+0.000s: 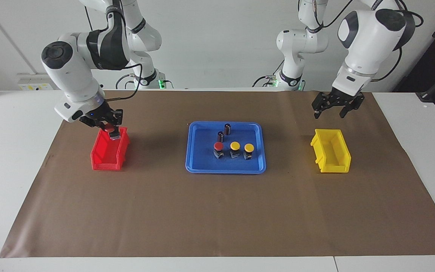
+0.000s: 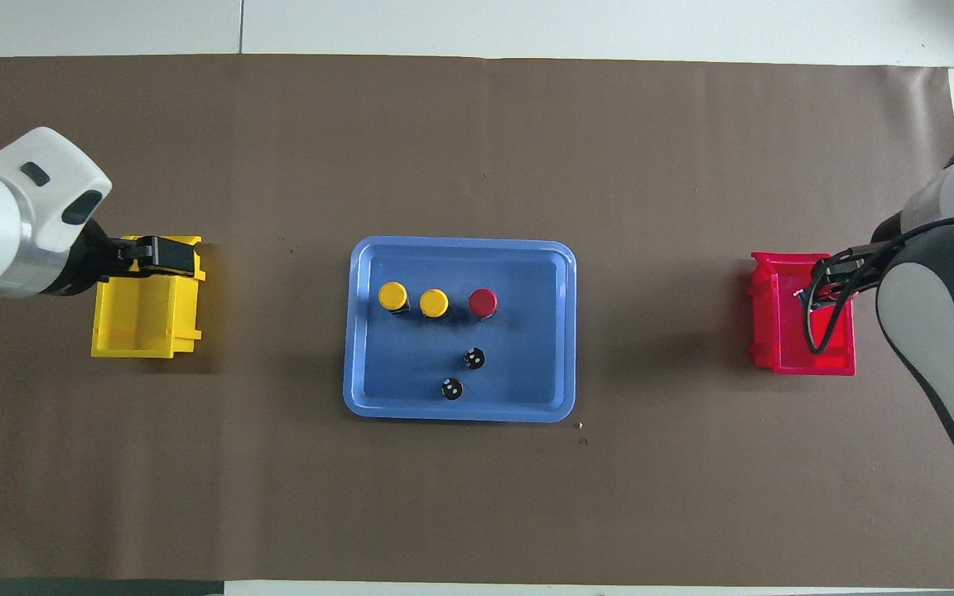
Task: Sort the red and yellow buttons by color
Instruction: 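Carry the red button with the right gripper into the red bin, then grasp a yellow button with the left gripper while the right gripper withdraws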
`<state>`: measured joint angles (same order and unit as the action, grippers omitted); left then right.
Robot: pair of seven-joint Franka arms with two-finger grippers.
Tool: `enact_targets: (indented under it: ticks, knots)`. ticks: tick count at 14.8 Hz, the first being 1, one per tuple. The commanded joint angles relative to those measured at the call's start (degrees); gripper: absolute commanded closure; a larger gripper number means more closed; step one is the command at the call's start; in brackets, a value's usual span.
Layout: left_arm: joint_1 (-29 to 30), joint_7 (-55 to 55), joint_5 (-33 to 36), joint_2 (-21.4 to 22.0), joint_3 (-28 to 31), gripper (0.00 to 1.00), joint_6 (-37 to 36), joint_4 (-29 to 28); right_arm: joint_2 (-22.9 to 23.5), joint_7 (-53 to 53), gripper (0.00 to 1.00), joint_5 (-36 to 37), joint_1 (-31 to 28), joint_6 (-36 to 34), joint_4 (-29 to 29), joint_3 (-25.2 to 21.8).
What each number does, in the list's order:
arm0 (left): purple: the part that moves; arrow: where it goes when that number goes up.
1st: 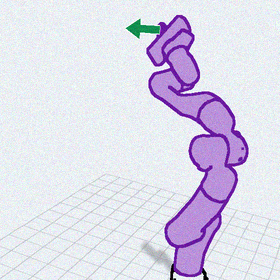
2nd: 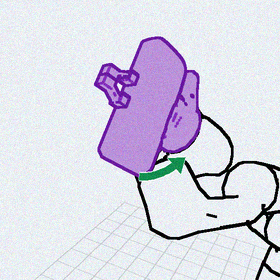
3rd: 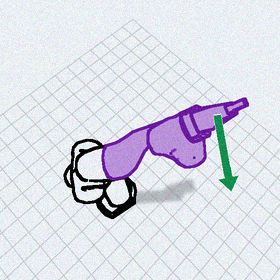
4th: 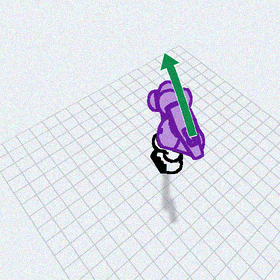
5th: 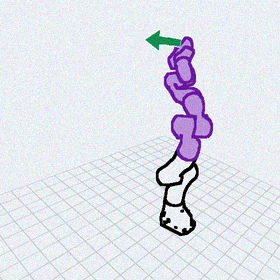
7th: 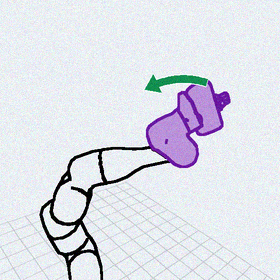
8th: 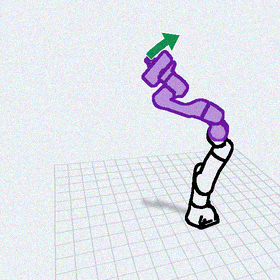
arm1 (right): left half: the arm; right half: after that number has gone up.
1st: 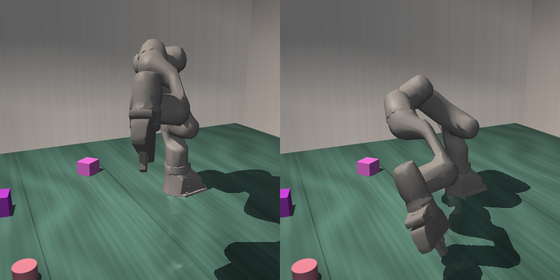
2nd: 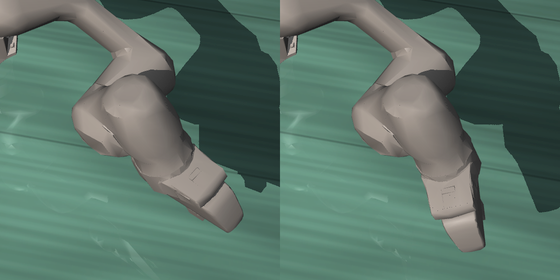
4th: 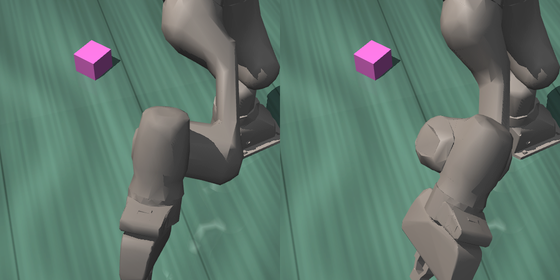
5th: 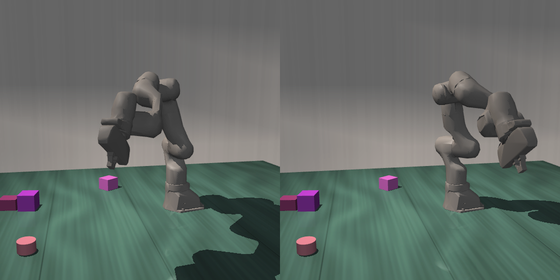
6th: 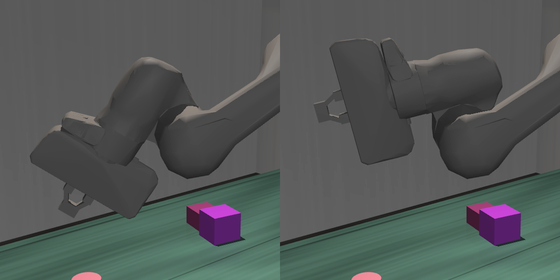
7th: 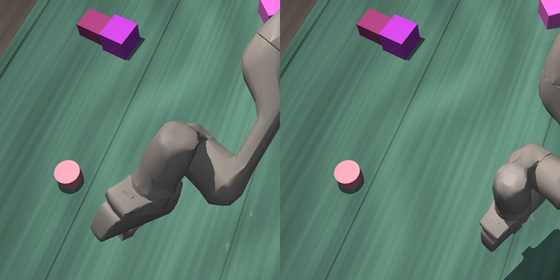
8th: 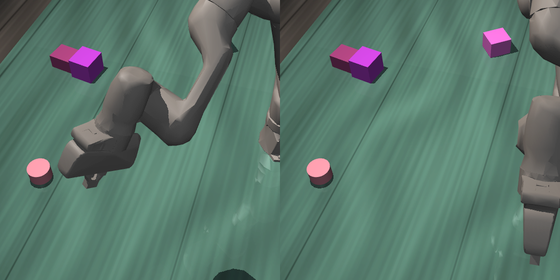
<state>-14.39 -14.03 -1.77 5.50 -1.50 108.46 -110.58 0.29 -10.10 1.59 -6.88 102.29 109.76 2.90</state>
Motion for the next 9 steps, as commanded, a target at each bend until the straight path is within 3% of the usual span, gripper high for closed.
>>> enact_targets:
  ticks: [1,3,9]
  knots:
    - [-5.89,-7.64,-0.78,-3.37,0.62,0.0,5.7,-1.92,-4.07,-3.96,0.8,-1.06,-3.32,6.23,8.6,0.88]
    - [-8.81,-12.05,-0.78,-6.55,0.71,0.0,9.21,-1.84,-5.74,-3.96,0.79,-1.85,-3.32,10.89,13.26,0.88]
    - [-11.8,-14.87,-0.78,-10.78,0.62,0.02,13.09,-1.83,-8.2,-4.23,0.79,-1.94,-3.4,22.15,23.56,0.79]
